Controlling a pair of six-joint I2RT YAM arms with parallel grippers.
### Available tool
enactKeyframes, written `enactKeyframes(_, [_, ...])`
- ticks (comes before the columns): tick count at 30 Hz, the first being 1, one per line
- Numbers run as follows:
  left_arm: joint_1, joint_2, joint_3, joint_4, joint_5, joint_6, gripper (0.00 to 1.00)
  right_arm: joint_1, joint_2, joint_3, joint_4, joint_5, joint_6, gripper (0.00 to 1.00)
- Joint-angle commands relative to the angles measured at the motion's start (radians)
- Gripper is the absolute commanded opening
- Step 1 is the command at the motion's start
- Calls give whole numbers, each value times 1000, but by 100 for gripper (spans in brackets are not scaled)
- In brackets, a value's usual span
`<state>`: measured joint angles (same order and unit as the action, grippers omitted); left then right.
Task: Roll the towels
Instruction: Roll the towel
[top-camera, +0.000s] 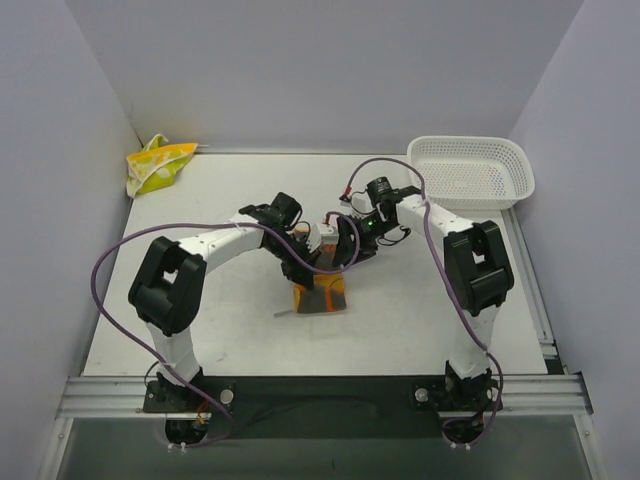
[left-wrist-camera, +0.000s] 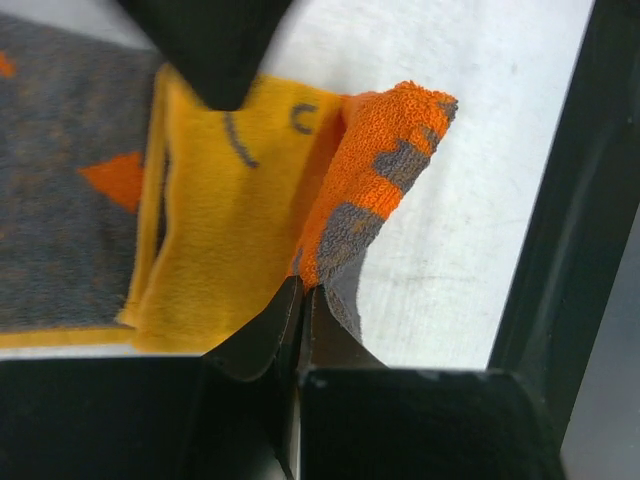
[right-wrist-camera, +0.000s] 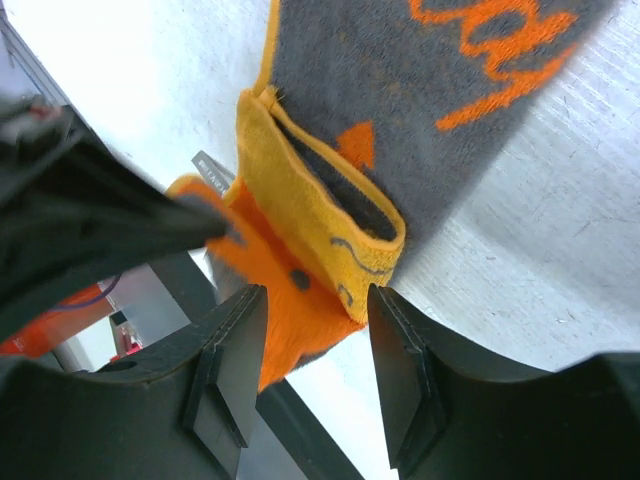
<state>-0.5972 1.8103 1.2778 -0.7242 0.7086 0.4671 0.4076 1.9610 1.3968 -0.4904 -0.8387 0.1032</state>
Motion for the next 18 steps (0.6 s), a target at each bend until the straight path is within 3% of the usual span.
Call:
enactKeyframes(1, [59,56,92,-9,80,8,5,-6,-70,7,-50,-62,-17,45])
enactKeyframes(11, [94,236,198,-12,103,16,12,-1,-68,-50,-33,-120,16,48])
enactKeyframes(18, [132,299,229,-12,138,15,15,13,19,-50,-17,-70,16,50])
